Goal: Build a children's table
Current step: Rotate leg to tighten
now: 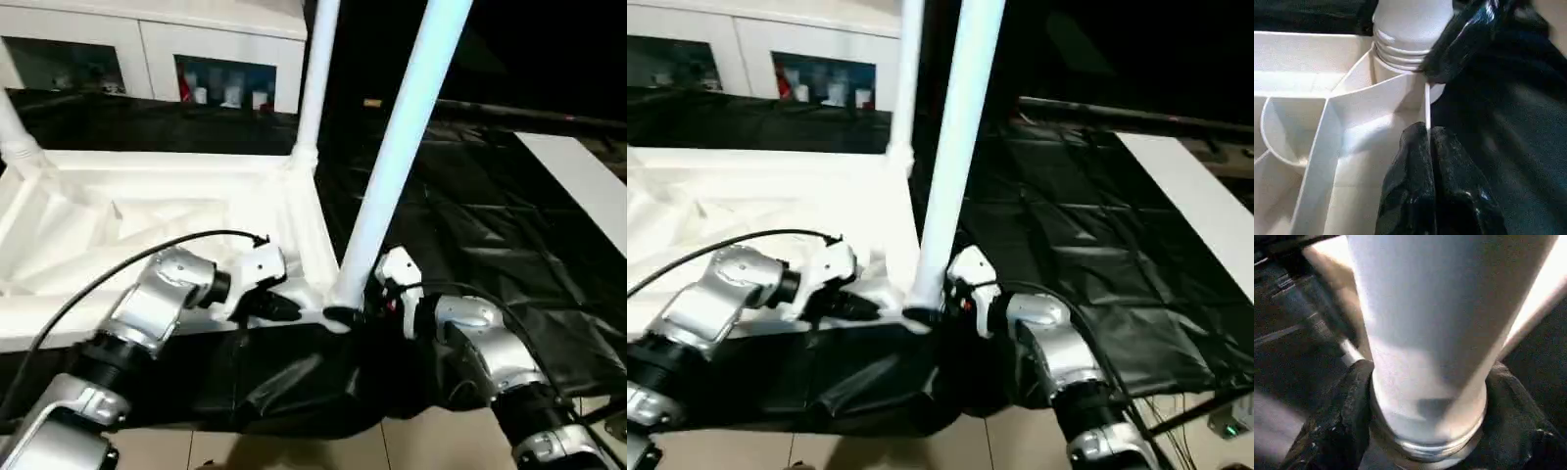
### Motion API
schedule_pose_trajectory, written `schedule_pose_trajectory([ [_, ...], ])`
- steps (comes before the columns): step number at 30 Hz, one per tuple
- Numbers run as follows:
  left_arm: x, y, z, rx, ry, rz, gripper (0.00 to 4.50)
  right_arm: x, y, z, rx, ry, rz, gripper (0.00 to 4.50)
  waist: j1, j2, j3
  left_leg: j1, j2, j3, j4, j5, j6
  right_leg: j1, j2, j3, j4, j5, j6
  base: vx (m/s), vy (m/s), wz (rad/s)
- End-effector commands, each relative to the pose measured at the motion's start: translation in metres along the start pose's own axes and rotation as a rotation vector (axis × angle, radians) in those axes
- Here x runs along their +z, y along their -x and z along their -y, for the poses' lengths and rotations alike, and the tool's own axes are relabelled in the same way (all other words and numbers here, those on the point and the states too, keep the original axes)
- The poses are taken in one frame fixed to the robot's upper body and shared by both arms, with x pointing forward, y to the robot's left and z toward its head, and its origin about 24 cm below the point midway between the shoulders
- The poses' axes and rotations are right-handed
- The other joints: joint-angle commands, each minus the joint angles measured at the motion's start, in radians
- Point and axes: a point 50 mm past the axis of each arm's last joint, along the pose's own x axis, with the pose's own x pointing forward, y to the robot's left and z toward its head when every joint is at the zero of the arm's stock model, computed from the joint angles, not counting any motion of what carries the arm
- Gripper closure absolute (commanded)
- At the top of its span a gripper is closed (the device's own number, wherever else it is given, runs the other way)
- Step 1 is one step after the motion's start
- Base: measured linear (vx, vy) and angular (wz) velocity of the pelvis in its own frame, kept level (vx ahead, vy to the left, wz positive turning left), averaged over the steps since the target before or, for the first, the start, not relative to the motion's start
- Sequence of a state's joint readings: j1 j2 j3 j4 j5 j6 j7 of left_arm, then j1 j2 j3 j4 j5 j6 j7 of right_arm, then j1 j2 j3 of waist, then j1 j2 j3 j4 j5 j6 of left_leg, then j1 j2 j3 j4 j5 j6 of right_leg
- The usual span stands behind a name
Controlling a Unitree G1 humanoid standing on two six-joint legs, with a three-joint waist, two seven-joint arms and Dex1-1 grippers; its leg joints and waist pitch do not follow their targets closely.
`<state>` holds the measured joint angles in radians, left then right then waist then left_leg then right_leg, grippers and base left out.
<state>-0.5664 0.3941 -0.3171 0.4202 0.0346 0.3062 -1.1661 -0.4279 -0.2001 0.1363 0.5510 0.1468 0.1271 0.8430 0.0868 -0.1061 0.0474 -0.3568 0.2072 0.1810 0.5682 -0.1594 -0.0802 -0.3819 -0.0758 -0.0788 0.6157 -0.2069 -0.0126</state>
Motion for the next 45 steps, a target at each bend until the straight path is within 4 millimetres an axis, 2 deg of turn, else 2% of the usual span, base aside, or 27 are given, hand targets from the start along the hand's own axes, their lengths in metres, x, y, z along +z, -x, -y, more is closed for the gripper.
schedule_pose_trajectory([
  [1, 0.011, -0.028, 0.005, 0.010, 0.043, 0.041, 4.50, 0.001, -0.004, 0.015, -0.201, -0.090, 0.019, 1.78, -0.004, 0.015, -0.047, 0.013, 0.036, -0.014, -0.072, -0.315, -0.041, 0.023, -0.077, 0.055, -0.089, -0.330, -0.151, 0.000, 0.000, 0.00],
  [2, 0.012, -0.030, 0.003, 0.037, 0.058, 0.045, 4.50, 0.001, -0.006, 0.016, -0.229, -0.102, 0.021, 1.78, -0.006, 0.016, -0.048, 0.017, 0.036, -0.017, -0.073, -0.323, -0.052, 0.022, -0.076, 0.054, -0.090, -0.334, -0.152, 0.000, 0.000, 0.00],
  [3, 0.015, -0.036, -0.002, 0.107, 0.096, 0.047, 4.50, 0.003, -0.012, 0.016, -0.278, -0.121, 0.030, 1.78, -0.005, 0.015, -0.049, 0.017, 0.034, -0.016, -0.071, -0.321, -0.049, 0.022, -0.077, 0.055, -0.089, -0.333, -0.152, 0.000, 0.000, 0.00],
  [4, 0.015, -0.036, -0.002, 0.107, 0.096, 0.047, 4.50, 0.003, -0.012, 0.016, -0.278, -0.121, 0.030, 1.78, -0.006, 0.017, -0.051, 0.012, 0.034, -0.016, -0.072, -0.307, -0.050, 0.026, -0.077, 0.056, -0.085, -0.315, -0.153, 0.000, 0.000, 0.00],
  [5, 0.019, -0.047, -0.008, 0.219, 0.156, 0.042, 4.50, 0.007, -0.026, 0.015, -0.373, -0.160, 0.043, 1.78, -0.006, 0.016, -0.052, 0.013, 0.033, -0.011, -0.069, -0.283, -0.044, 0.023, -0.073, 0.059, -0.083, -0.270, -0.156, 0.000, 0.000, 0.00],
  [7, 0.021, -0.053, -0.011, 0.268, 0.183, 0.041, 4.50, 0.010, -0.034, 0.013, -0.415, -0.180, 0.050, 1.78, -0.004, 0.015, -0.055, 0.012, 0.031, -0.011, -0.067, -0.262, -0.047, 0.026, -0.075, 0.058, -0.082, -0.254, -0.160, 0.000, 0.000, 0.00],
  [11, 0.019, -0.060, -0.014, 0.328, 0.170, -0.004, 4.50, 0.014, -0.048, 0.005, -0.413, -0.182, 0.048, 1.78, -0.003, 0.017, -0.057, 0.010, 0.027, -0.007, -0.064, -0.218, -0.019, 0.029, -0.068, 0.060, -0.076, -0.162, -0.159, 0.000, 0.000, 0.00],
  [13, 0.018, -0.062, -0.014, 0.338, 0.166, -0.017, 4.50, 0.015, -0.052, 0.002, -0.397, -0.170, 0.046, 1.78, 0.000, 0.018, -0.057, 0.009, 0.028, -0.006, -0.064, -0.211, -0.014, 0.032, -0.070, 0.060, -0.077, -0.154, -0.158, 0.000, 0.000, 0.00],
  [14, 0.018, -0.062, -0.014, 0.341, 0.162, -0.023, 4.50, 0.016, -0.052, 0.001, -0.389, -0.168, 0.049, 1.22, 0.000, 0.017, -0.056, 0.009, 0.029, -0.007, -0.065, -0.219, -0.013, 0.032, -0.070, 0.059, -0.078, -0.167, -0.157, 0.000, 0.000, 0.00],
  [16, 0.017, -0.062, -0.015, 0.345, 0.161, -0.028, 4.50, 0.016, -0.053, 0.000, -0.387, -0.170, 0.052, 1.08, -0.001, 0.017, -0.055, 0.011, 0.030, -0.007, -0.066, -0.231, -0.013, 0.031, -0.070, 0.058, -0.080, -0.183, -0.154, 0.000, 0.000, 0.00],
  [18, 0.017, -0.061, -0.016, 0.350, 0.164, -0.030, 4.50, 0.016, -0.053, 0.000, -0.372, -0.182, 0.064, 0.88, -0.002, 0.018, -0.051, 0.013, 0.031, -0.009, -0.070, -0.277, -0.018, 0.027, -0.072, 0.058, -0.088, -0.254, -0.145, 0.000, 0.000, 0.00],
  [21, 0.018, -0.058, -0.013, 0.290, 0.163, -0.007, 4.50, 0.020, -0.047, -0.001, -0.287, -0.134, 0.078, 0.64, -0.004, 0.016, -0.049, 0.011, 0.032, -0.013, -0.072, -0.318, -0.022, 0.027, -0.073, 0.058, -0.095, -0.324, -0.126, 0.000, 0.000, 0.00],
  [23, 0.017, -0.054, -0.009, 0.209, 0.123, 0.000, 4.50, 0.021, -0.040, -0.003, -0.201, -0.048, 0.063, 0.41, -0.006, 0.015, -0.051, 0.007, 0.033, -0.013, -0.072, -0.294, -0.015, 0.030, -0.074, 0.058, -0.093, -0.296, -0.127, 0.000, 0.000, 0.00],
  [24, 0.015, -0.051, -0.006, 0.164, 0.099, -0.011, 4.50, 0.021, -0.034, -0.004, -0.145, -0.001, 0.055, 0.41, -0.004, 0.014, -0.050, 0.009, 0.033, -0.013, -0.072, -0.288, -0.010, 0.030, -0.073, 0.058, -0.093, -0.283, -0.129, 0.000, 0.000, 0.00],
  [26, 0.013, -0.048, -0.004, 0.133, 0.084, -0.021, 4.50, 0.020, -0.029, -0.005, -0.108, 0.026, 0.051, 0.41, -0.007, 0.011, -0.053, 0.003, 0.031, -0.009, -0.069, -0.252, 0.007, 0.033, -0.072, 0.060, -0.085, -0.221, -0.143, 0.000, 0.000, 0.00],
  [28, 0.004, -0.035, 0.003, -0.007, 0.019, -0.056, 4.50, 0.018, -0.008, -0.001, -0.016, 0.097, 0.030, 0.41, 0.000, 0.009, -0.056, 0.005, 0.032, -0.007, -0.063, -0.199, 0.029, 0.039, -0.072, 0.060, -0.080, -0.157, -0.160, 0.000, 0.000, 0.00],
  [30, -0.001, -0.029, 0.004, -0.044, 0.003, -0.088, 4.50, 0.018, -0.001, 0.000, 0.009, 0.115, 0.022, 0.41, -0.002, 0.011, -0.055, 0.004, 0.032, -0.004, -0.062, -0.172, 0.043, 0.037, -0.069, 0.061, -0.073, -0.106, -0.180, 0.000, 0.000, 0.00],
  [31, -0.003, -0.026, 0.006, -0.068, -0.009, -0.100, 4.50, 0.019, 0.002, 0.001, 0.019, 0.124, 0.020, 0.41, 0.000, 0.009, -0.056, 0.008, 0.032, -0.003, -0.061, -0.162, 0.046, 0.036, -0.068, 0.060, -0.071, -0.094, -0.189, 0.000, 0.000, 0.00],
  [34, -0.008, -0.018, 0.010, -0.143, -0.021, -0.126, 4.50, 0.020, 0.009, 0.001, 0.049, 0.135, 0.017, 0.41, 0.006, 0.015, -0.051, 0.015, 0.036, -0.003, -0.066, -0.202, 0.032, 0.029, -0.070, 0.060, -0.076, -0.152, -0.193, 0.000, 0.000, 0.00],
  [37, -0.010, -0.010, 0.016, -0.213, -0.029, -0.146, 4.50, 0.021, 0.014, -0.001, 0.094, 0.167, -0.006, 0.41, 0.006, 0.014, -0.045, 0.019, 0.038, -0.004, -0.072, -0.263, 0.005, 0.023, -0.069, 0.062, -0.084, -0.233, -0.181, 0.000, 0.000, 0.00],
  [38, -0.010, -0.009, 0.017, -0.219, -0.036, -0.144, 4.50, 0.020, 0.015, -0.002, 0.113, 0.176, -0.017, 0.41, 0.007, 0.014, -0.046, 0.018, 0.038, -0.005, -0.073, -0.273, -0.002, 0.025, -0.070, 0.062, -0.084, -0.252, -0.174, 0.000, 0.000, 0.00],
  [40, -0.009, -0.008, 0.017, -0.217, -0.034, -0.139, 4.50, 0.019, 0.015, -0.004, 0.139, 0.185, -0.030, 0.41, 0.006, 0.013, -0.046, 0.020, 0.038, -0.004, -0.072, -0.287, -0.004, 0.021, -0.071, 0.063, -0.086, -0.267, -0.168, 0.000, 0.000, 0.00],
  [42, -0.008, -0.008, 0.018, -0.220, -0.034, -0.133, 4.50, 0.018, 0.016, -0.005, 0.162, 0.191, -0.042, 0.41, 0.005, 0.012, -0.046, 0.016, 0.037, -0.006, -0.072, -0.286, -0.006, 0.025, -0.072, 0.063, -0.086, -0.282, -0.162, 0.000, 0.000, 0.00],
  [45, -0.006, -0.006, 0.019, -0.228, -0.033, -0.128, 4.50, 0.015, 0.017, -0.008, 0.191, 0.211, -0.068, 0.41, 0.006, 0.010, -0.049, 0.013, 0.036, -0.005, -0.070, -0.250, 0.000, 0.027, -0.071, 0.063, -0.082, -0.239, -0.162, 0.000, 0.000, 0.00],
])
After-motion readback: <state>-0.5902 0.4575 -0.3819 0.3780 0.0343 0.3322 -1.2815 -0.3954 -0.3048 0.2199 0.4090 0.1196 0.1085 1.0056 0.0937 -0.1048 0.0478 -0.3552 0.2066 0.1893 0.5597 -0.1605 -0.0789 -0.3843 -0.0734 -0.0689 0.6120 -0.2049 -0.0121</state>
